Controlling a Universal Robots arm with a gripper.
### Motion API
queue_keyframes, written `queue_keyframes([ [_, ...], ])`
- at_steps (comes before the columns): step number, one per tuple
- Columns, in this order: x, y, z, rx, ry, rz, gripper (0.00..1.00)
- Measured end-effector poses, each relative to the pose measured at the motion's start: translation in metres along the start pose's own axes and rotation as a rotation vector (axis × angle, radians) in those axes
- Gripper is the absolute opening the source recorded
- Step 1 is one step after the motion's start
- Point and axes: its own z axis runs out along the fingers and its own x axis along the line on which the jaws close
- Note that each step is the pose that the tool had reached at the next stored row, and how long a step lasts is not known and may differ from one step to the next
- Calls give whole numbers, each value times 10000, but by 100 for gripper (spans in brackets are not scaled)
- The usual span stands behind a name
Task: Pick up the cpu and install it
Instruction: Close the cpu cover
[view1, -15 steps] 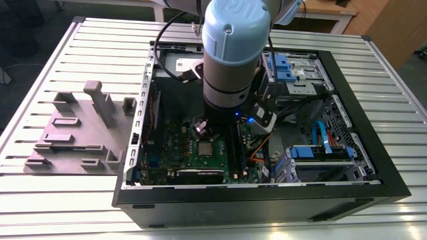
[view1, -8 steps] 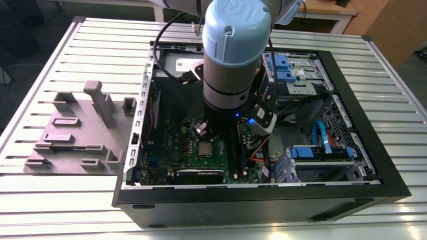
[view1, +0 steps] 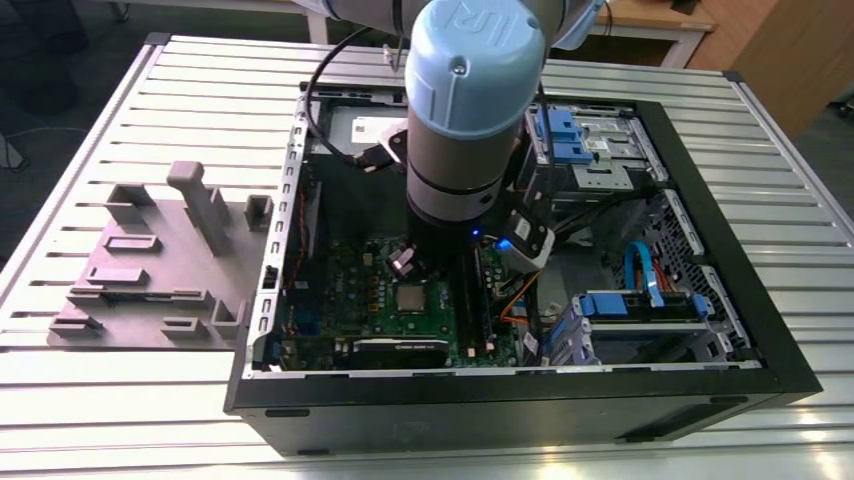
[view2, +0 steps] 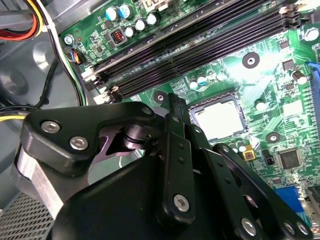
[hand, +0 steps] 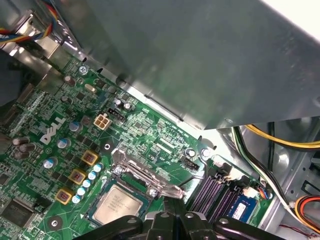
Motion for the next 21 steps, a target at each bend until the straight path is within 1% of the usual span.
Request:
queue_keyframes([
  [6, 16, -19, -5, -39, 3, -103, 10],
  [10, 21, -32, -6, -64, -11, -174, 10],
  [11, 22, -33, -6, -77, -17, -187, 10],
  [14, 22, -34, -6, -153, -66, -197, 10],
  [15, 21, -33, -10, -167, -76, -197, 10],
  [18, 17, -29, -39, -185, -88, -196, 10],
  [21, 3, -8, -36, -209, -103, -195, 10],
])
